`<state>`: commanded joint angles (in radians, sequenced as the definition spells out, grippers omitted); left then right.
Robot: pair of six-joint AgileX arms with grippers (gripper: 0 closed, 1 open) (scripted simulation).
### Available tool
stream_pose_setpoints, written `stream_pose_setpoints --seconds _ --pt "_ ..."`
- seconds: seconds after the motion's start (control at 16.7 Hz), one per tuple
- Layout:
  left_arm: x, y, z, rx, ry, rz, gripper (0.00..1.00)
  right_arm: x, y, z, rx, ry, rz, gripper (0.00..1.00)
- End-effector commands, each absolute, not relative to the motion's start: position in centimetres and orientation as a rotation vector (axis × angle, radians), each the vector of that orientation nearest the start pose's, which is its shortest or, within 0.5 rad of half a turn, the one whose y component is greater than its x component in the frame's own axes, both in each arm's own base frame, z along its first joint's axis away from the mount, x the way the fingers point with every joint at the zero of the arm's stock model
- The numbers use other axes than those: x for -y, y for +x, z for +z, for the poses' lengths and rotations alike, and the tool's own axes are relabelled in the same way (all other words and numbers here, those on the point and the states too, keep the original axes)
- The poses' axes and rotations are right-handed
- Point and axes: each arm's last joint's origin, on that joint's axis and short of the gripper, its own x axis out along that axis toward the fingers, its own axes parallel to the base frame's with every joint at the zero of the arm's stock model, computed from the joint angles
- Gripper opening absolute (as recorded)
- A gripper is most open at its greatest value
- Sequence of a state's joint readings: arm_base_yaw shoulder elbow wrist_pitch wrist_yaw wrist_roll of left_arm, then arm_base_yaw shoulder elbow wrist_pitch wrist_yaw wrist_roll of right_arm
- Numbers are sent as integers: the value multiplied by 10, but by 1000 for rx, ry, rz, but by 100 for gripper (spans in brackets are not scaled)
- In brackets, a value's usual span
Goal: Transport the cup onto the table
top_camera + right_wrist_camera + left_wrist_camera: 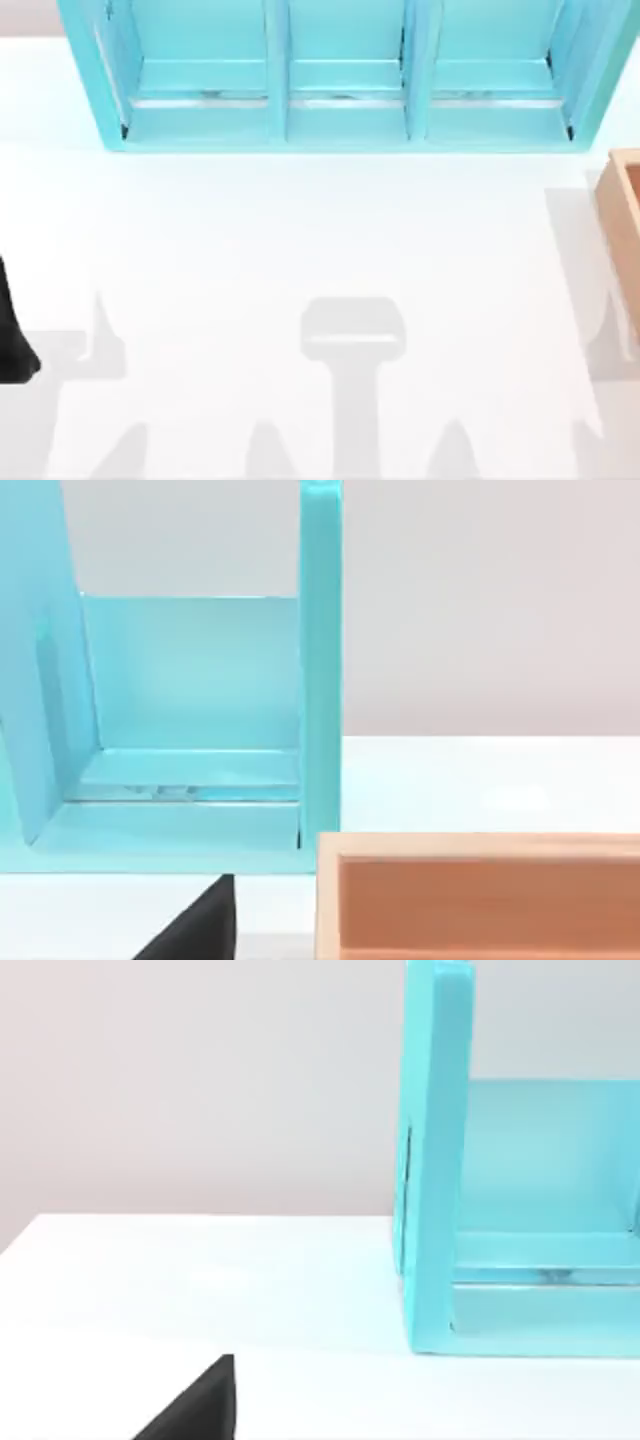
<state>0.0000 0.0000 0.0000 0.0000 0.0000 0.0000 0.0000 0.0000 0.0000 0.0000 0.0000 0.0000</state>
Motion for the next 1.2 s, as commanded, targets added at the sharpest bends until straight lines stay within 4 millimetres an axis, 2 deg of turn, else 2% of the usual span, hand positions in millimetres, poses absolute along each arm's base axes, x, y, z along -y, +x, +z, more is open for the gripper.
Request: stream_pose_setpoints --seconds 0.24,0.42,0.6,0.84,1.02,1.2 --pt "1 106 160 0 0 0 100 3 106 166 -35 -16 -17 100" --pt "1 106 160 0 0 0 100 9 108 185 -170 -66 -71 100" --pt "1 106 160 0 0 0 100 20 117 209 -425 -118 -130 100" --pt "1 106 160 0 0 0 100 44 143 237 -858 -135 -162 100" --pt "1 106 160 0 0 0 100 68 166 249 -1166 -98 -138 100" --pt "1 106 160 0 0 0 100 93 186 254 -1400 -37 -89 100"
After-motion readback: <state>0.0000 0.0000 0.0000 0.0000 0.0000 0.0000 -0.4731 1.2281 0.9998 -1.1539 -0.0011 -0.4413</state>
